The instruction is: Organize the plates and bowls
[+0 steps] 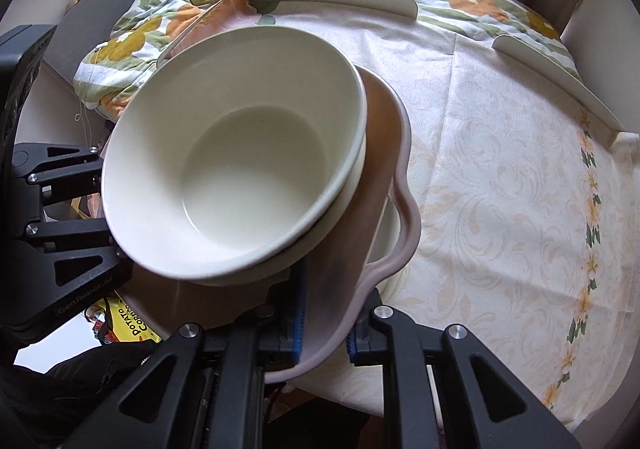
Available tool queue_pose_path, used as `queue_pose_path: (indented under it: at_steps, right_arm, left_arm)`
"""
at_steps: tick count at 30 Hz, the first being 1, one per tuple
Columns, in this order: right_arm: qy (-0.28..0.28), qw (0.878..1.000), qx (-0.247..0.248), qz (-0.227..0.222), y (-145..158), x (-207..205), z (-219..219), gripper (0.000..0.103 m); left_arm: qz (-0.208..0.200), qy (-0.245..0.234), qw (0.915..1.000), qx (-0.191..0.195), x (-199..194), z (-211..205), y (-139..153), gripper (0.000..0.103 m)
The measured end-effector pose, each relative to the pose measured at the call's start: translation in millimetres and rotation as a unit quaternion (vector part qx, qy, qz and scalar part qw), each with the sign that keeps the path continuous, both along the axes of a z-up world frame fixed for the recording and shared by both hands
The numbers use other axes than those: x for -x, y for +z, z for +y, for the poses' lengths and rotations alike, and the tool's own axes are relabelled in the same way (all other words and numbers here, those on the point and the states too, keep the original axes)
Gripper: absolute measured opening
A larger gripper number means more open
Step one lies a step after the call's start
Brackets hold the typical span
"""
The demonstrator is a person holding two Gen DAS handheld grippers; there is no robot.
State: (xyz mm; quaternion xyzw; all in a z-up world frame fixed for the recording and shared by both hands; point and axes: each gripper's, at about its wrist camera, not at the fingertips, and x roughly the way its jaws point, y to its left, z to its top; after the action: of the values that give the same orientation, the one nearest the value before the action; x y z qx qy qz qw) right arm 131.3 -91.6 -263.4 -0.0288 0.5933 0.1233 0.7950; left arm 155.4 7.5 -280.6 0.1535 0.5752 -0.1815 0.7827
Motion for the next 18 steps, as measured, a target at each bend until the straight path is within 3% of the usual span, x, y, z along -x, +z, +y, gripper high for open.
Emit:
queue_pose_path:
  at_steps: [14,18]
  right_arm:
    - [-0.013,0.999,-0.004,0.029,-0.2,-6.1,1.2,0.015]
    - [-0.012,1.0,0.004,0.024,3.9,-3.7,3.4,0.017]
  left_arm:
    - [0.007,0.0,0.9996,-0.027,-6.6,-2.1,-1.1,0.015]
    - [0.023,-0.003,0.9996,-0.018,-7.3,0.3,0.6,0.021]
